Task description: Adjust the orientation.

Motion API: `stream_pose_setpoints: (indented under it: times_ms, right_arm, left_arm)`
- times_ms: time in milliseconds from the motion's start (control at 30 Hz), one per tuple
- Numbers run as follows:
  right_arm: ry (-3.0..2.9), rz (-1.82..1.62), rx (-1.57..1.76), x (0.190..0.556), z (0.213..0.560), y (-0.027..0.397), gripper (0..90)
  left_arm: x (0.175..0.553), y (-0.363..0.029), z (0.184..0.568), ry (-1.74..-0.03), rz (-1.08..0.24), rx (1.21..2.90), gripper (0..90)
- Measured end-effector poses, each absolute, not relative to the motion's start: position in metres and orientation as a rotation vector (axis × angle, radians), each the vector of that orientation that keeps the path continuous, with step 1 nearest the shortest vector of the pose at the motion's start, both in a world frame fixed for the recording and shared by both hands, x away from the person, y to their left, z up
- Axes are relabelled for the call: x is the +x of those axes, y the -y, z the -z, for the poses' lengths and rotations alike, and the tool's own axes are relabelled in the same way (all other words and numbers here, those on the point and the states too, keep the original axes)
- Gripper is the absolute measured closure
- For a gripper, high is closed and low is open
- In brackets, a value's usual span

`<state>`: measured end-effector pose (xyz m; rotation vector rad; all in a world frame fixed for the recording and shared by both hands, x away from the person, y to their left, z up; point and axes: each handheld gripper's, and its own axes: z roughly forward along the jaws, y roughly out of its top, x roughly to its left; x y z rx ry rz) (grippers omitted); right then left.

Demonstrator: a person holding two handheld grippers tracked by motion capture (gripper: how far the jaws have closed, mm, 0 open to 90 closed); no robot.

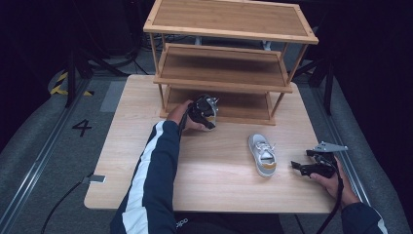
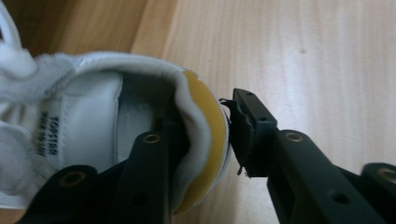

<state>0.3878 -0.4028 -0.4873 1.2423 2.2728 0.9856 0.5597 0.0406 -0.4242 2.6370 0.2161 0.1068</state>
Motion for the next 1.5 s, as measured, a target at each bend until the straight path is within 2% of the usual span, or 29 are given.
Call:
stream_pose_setpoints:
  times_ms: [33,167,233,300,367,433,633,767,900,1000,1100,1300,1500]
  right_arm:
    - [-2.273,-0.985,1.242,0.388,0.487,0.403,10.9]
    - [-2.273,-0.985,1.242,0.388,0.487,0.403,10.9]
    - [-2.273,-0.985,1.242,0.388,0.487,0.403,10.9]
    - [-2.274,-0.984,1.242,0.388,0.487,0.403,10.9]
    - [-2.275,-0.985,1.241,0.388,0.487,0.403,10.9]
    - [-2.273,-0.983,1.242,0.388,0.487,0.402,10.9]
    - [-2.271,-0.982,1.242,0.388,0.487,0.402,10.8]
    - [-2.268,-0.981,1.242,0.388,0.487,0.402,10.7]
    - [-2.266,-0.981,1.243,0.388,0.488,0.402,10.7]
    - [-2.267,-0.983,1.239,0.388,0.488,0.402,10.6]
    - [-2.267,-0.984,1.238,0.388,0.488,0.402,10.7]
    - [-2.265,-0.984,1.241,0.388,0.488,0.402,10.7]
    - [-2.265,-0.986,1.24,0.388,0.488,0.402,10.7]
  left_arm:
    - [0.557,-0.042,0.425,-0.259,-0.14,2.591,65.3]
    - [0.553,-0.044,0.422,-0.294,-0.191,2.584,60.6]
    - [0.548,-0.046,0.421,-0.337,-0.227,2.57,49.0]
    - [0.543,-0.051,0.418,-0.392,-0.28,2.543,41.1]
    - [0.537,-0.06,0.411,-0.428,-0.315,2.463,39.3]
    - [0.53,-0.065,0.406,-0.472,-0.344,2.409,32.0]
    - [0.506,-0.081,0.413,-0.59,-0.33,2.308,23.2]
    - [0.501,-0.09,0.426,-0.655,-0.34,2.249,25.2]
    - [0.508,-0.101,0.438,-0.777,-0.309,2.185,21.0]
    - [0.511,-0.101,0.444,-0.791,-0.285,2.189,22.2]
    - [0.517,-0.095,0.453,-0.838,-0.304,2.2,28.0]
    - [0.525,-0.088,0.458,-0.86,-0.291,2.192,24.1]
    - [0.54,-0.077,0.457,-0.888,-0.347,2.205,27.6]
